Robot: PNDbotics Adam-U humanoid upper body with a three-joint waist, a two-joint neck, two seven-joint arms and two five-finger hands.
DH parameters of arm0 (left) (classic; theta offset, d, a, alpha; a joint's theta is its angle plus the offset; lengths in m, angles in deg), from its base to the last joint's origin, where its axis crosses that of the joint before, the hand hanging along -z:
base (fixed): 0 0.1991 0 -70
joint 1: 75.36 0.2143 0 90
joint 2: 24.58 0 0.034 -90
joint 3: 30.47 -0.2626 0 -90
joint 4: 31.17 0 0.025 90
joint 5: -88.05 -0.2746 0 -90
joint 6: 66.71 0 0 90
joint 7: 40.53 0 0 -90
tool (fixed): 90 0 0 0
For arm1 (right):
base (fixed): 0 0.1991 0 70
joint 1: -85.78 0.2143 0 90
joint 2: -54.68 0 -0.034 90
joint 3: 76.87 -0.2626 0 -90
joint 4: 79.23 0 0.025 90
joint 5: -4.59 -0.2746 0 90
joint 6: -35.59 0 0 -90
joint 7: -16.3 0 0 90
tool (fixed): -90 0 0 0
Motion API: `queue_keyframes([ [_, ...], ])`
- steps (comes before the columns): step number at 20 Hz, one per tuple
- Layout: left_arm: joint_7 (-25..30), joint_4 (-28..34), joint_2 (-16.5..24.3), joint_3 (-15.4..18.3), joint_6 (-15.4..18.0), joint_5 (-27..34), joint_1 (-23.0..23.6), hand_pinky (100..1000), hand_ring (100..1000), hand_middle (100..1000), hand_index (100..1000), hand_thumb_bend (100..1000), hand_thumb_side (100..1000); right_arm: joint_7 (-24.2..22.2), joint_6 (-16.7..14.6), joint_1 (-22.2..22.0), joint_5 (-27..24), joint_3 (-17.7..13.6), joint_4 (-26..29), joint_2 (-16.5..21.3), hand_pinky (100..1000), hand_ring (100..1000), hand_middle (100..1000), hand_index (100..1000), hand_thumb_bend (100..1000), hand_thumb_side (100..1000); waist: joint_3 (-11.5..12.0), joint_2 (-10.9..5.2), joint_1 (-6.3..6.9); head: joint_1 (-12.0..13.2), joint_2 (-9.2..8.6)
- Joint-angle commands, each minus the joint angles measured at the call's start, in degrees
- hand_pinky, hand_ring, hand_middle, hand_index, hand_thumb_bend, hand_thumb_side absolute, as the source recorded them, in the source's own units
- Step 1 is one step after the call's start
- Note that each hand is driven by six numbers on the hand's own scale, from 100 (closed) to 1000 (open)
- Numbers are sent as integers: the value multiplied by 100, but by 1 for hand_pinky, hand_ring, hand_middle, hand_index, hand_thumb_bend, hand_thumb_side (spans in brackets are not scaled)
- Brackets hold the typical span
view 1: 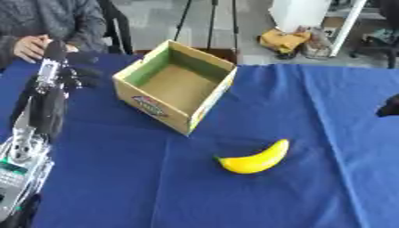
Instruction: Pick up objects on the table and place them in the box.
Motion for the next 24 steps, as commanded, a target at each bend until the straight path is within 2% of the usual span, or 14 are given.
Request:
queue_keyframes([
  [1,34,51,108,24,-19,-21,-33,654,662,693,698,385,1000,-279,57,263,271,122,-109,498,530,508,497,549,100,755,18,-80,-2,-40,-69],
  [3,55,45,109,12,-28,-28,-23,654,662,693,698,384,1000,-457,61,475,442,325,-271,763,548,538,520,585,100,762,35,-95,-8,-57,-59],
  [6,85,37,107,-4,-42,-39,-8,654,662,694,700,384,1000,-735,11,814,717,687,-583,1139,576,585,556,645,100,717,78,-122,-9,-123,-56],
  [9,92,29,103,-13,-52,-41,-4,654,662,693,700,383,1000,-1013,-99,1134,995,1097,-952,1388,601,624,588,687,100,662,122,-146,-12,-186,-59],
  [11,101,24,104,-20,-57,-42,2,654,662,693,700,383,1000,-1198,-196,1307,1180,1343,-1191,1464,615,642,606,708,100,659,148,-156,-16,-213,-65],
  [16,123,13,102,-40,-67,-48,7,657,662,691,700,380,1000,-1686,-451,1576,1668,1780,-1773,1392,637,669,637,754,100,663,208,-169,-22,-258,-75],
  [20,148,7,93,-52,-73,-55,16,661,663,691,702,377,1000,-2100,-670,1660,2082,1886,-2129,1223,645,669,648,765,100,666,229,-176,-8,-281,-76],
  [24,164,6,90,-58,-75,-53,18,663,663,692,702,375,1000,-2502,-876,1744,2484,1963,-2398,1088,652,676,669,775,100,619,231,-184,2,-290,-77],
])
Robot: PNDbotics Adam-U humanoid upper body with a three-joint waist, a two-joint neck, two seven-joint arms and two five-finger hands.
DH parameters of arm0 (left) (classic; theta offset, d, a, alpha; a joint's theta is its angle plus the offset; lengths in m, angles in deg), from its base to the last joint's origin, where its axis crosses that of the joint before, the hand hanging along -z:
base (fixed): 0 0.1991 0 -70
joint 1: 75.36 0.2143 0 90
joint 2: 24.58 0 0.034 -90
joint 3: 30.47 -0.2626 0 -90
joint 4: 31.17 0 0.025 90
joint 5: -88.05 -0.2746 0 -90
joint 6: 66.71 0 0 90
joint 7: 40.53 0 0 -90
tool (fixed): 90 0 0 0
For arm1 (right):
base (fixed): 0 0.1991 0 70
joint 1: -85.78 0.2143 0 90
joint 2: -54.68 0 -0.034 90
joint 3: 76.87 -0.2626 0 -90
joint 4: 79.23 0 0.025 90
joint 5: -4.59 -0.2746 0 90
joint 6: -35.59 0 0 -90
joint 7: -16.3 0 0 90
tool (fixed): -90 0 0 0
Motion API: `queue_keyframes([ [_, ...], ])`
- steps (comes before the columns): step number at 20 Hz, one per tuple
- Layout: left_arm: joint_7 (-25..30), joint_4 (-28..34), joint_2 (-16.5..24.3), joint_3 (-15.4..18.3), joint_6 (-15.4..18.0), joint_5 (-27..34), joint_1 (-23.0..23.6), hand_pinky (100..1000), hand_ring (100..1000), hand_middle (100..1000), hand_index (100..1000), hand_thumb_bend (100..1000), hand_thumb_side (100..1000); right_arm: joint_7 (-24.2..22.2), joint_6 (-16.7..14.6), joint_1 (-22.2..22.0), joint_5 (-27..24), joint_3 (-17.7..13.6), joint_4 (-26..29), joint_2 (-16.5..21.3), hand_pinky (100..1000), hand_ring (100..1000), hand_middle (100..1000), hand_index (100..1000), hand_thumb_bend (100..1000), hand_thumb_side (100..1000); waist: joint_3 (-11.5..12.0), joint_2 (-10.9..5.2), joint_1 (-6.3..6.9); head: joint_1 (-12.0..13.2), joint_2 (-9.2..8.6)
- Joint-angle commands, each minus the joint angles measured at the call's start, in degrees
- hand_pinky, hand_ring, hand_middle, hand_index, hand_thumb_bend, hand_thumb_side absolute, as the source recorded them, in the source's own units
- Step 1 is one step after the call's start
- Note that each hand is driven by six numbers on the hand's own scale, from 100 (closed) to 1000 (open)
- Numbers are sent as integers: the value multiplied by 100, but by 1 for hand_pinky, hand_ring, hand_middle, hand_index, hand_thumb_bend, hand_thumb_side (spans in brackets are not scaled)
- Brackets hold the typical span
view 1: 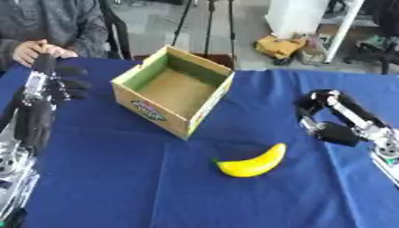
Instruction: Pick up objects on the table and place them in the box.
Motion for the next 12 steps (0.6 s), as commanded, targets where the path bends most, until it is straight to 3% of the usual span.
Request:
queue_keyframes([
  [1,35,71,88,1,9,-28,-39,663,664,692,702,374,1000,-310,-165,160,344,20,-170,0,654,679,674,778,100,607,4,-92,29,-25,-47],
  [5,55,71,83,-5,6,-30,-24,665,664,692,703,371,1000,-707,-367,275,742,-38,-410,-199,690,727,710,797,100,591,14,-110,48,-61,-53],
  [8,61,70,77,-1,4,-29,-3,665,665,692,703,370,1000,-1814,-392,390,776,-342,-371,-365,712,759,727,806,100,599,8,-125,73,-103,-55],
  [12,70,77,72,0,5,-25,4,667,665,693,703,368,1000,-2524,-364,443,700,-386,-254,-440,731,776,741,815,100,615,19,-135,92,-136,-46],
])
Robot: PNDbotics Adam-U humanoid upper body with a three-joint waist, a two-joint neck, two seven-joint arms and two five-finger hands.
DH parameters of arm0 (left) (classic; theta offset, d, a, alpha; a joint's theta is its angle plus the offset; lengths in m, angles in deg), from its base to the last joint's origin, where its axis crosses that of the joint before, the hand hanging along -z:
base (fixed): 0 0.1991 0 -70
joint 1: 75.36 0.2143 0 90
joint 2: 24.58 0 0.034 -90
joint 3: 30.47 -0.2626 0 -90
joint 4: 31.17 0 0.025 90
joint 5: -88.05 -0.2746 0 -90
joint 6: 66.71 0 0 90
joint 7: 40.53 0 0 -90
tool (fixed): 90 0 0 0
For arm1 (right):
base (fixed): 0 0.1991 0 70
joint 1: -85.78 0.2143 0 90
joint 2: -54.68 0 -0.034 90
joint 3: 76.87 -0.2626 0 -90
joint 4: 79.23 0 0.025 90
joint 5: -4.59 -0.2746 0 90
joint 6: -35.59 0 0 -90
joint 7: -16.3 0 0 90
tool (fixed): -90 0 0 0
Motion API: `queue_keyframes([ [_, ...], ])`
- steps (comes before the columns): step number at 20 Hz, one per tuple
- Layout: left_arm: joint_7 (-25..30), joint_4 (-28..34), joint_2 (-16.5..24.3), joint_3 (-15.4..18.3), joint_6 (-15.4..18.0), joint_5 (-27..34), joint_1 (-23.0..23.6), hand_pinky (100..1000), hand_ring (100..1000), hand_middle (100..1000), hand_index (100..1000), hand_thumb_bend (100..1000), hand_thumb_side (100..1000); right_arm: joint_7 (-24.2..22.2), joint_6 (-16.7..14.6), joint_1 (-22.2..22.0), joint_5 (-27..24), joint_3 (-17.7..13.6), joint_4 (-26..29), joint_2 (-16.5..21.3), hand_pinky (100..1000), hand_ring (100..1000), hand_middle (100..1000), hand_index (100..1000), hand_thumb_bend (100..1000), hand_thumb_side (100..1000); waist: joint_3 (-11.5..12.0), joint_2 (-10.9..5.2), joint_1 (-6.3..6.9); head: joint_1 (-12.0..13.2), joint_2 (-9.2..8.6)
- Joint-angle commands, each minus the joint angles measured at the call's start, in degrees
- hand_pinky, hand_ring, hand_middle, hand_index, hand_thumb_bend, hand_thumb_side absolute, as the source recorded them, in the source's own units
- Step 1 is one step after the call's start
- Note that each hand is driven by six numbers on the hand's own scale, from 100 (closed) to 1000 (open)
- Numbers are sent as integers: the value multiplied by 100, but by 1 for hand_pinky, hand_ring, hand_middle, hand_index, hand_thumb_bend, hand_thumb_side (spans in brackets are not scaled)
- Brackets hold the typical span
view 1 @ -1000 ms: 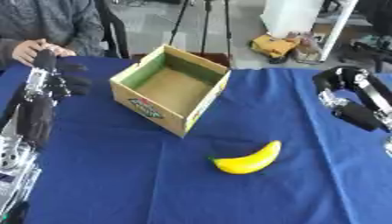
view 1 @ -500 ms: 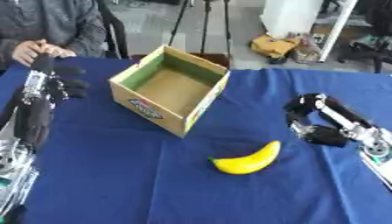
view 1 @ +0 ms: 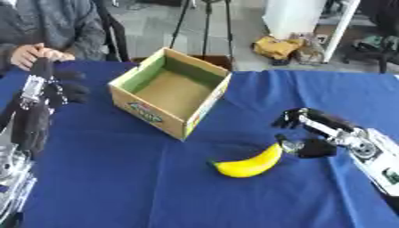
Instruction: Pick up objects on the table and place them in the box.
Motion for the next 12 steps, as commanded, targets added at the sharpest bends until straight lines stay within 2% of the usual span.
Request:
queue_keyframes([
  [1,18,78,78,20,8,-24,-39,667,665,693,703,367,1000,-442,-11,126,-15,-66,166,45,734,779,743,816,100,616,8,-85,24,-41,-42],
  [6,31,77,63,11,6,-21,-37,668,662,694,704,366,1000,-556,-113,140,214,39,182,-53,805,825,765,821,100,610,7,-85,35,-59,-34],
  [12,40,77,47,6,6,-15,-33,669,661,694,704,365,1000,-236,-315,200,797,40,60,-289,826,842,779,829,100,579,21,-89,67,-75,-20],
])
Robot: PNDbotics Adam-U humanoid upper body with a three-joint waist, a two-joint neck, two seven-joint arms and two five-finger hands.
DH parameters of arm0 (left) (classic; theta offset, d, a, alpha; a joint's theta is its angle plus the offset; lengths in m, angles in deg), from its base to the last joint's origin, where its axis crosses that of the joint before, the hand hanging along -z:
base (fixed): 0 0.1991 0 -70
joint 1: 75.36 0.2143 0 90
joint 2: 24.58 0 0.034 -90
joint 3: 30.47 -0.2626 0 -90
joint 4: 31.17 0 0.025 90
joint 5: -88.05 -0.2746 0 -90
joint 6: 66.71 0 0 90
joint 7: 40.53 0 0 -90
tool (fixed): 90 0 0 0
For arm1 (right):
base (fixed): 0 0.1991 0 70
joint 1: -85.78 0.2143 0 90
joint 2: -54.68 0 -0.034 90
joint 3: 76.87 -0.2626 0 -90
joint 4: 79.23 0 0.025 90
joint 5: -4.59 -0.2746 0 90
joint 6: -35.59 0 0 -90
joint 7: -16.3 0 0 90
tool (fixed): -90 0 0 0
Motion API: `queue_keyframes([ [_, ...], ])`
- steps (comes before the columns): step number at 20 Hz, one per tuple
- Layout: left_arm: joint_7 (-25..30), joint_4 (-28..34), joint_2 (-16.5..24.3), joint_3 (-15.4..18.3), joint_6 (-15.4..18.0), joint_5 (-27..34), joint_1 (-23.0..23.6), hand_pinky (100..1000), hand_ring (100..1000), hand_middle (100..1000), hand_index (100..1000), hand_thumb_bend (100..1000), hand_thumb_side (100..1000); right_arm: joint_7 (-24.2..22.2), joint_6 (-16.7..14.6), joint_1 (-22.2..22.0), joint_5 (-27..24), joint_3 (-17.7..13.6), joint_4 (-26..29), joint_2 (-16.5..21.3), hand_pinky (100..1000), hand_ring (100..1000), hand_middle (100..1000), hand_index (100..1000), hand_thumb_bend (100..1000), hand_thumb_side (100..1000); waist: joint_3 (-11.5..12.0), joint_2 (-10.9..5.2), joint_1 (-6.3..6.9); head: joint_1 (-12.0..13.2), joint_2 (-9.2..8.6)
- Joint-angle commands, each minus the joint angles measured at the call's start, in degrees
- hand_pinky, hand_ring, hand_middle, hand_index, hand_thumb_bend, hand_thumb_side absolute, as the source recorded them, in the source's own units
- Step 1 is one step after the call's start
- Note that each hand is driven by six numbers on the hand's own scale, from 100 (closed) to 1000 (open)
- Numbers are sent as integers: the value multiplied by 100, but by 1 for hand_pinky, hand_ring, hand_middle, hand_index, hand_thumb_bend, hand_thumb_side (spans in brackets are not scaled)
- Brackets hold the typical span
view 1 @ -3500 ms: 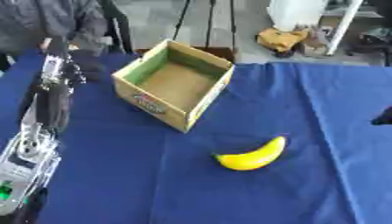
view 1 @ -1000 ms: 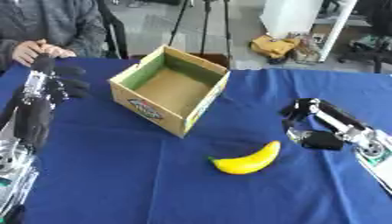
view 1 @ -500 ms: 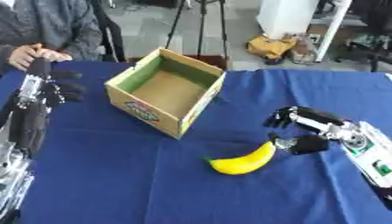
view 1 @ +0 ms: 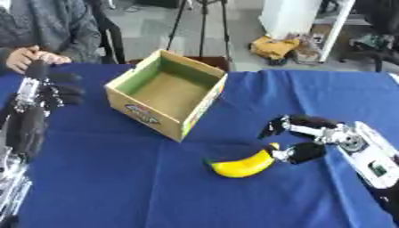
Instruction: Pick up objects on the table and place them in the box.
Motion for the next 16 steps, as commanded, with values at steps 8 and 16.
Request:
queue_keyframes([
  [8,40,84,45,11,4,-9,-42,670,661,699,705,361,1000,331,-328,169,839,-15,-360,-227,823,841,786,834,100,584,28,-83,49,-36,-10],
  [16,45,79,43,13,5,-11,-43,671,661,700,705,358,1000,232,-510,125,945,53,-418,-192,822,834,788,837,200,629,22,-69,32,-56,-9],
])
